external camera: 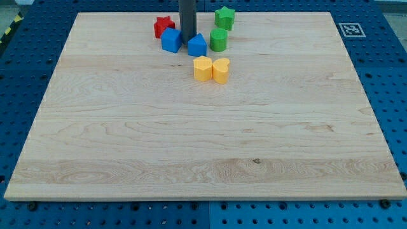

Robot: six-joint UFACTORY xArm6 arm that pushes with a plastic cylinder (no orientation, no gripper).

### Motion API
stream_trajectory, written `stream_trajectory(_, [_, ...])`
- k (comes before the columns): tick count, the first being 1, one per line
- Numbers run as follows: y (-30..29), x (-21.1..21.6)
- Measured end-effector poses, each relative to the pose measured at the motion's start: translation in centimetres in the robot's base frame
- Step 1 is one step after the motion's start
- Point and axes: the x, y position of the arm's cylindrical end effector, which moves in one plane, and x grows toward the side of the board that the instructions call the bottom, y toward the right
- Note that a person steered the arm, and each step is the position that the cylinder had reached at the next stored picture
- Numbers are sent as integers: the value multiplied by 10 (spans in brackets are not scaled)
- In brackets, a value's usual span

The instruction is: Place the red star diagonally to the heart

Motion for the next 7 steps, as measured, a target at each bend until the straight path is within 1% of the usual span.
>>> stream_trajectory(1, [2,-22])
stream_trajectory(3, [9,-43])
stream_trajectory(4, [56,-39])
stream_trajectory(5, [80,-64])
stream_trajectory(6, [65,-91])
stream_trajectory(7, [25,-91])
